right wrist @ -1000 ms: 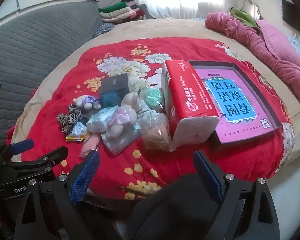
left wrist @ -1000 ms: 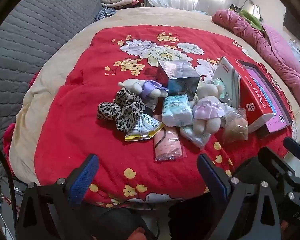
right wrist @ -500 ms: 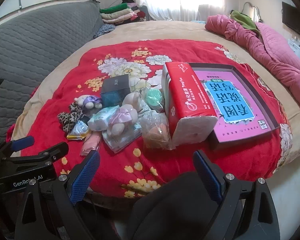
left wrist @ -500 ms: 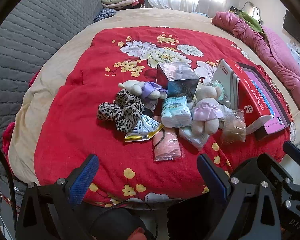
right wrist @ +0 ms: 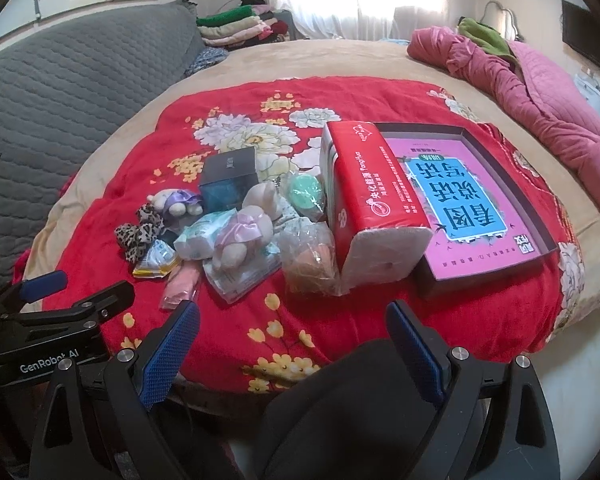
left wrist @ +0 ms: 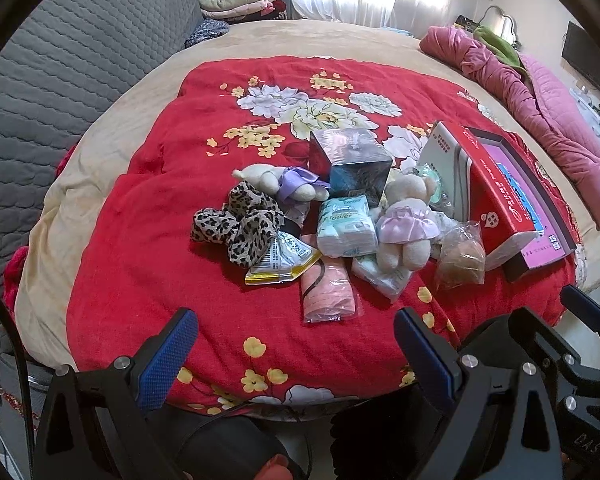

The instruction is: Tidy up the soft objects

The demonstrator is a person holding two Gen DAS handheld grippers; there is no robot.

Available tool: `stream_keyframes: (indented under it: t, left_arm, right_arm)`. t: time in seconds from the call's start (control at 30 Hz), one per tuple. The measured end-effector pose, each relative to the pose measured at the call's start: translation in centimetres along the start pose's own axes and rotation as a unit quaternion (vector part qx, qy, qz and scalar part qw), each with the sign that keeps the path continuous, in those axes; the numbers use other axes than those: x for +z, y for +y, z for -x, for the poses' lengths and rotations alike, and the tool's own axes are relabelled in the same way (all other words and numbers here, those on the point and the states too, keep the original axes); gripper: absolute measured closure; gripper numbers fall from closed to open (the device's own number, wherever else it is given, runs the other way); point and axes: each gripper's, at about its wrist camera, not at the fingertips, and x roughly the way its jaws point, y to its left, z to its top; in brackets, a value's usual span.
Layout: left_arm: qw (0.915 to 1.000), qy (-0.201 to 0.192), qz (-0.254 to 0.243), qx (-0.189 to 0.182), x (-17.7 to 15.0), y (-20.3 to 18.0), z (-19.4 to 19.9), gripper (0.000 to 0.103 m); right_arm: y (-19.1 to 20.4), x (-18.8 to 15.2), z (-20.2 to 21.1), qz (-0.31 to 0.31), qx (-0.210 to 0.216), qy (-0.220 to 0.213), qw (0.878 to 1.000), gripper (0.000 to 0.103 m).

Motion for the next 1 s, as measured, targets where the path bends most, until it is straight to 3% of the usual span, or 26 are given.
stream_keyframes:
  t: [1.0]
  left_arm:
    - [1.0000, -0.002, -0.009, -0.004, -0.29, -0.38, 0.25, 0.004]
  right_arm:
    - [0.03, -0.09, -0.06, 0.000, -0.001, 0.004, 1.000, 0.009]
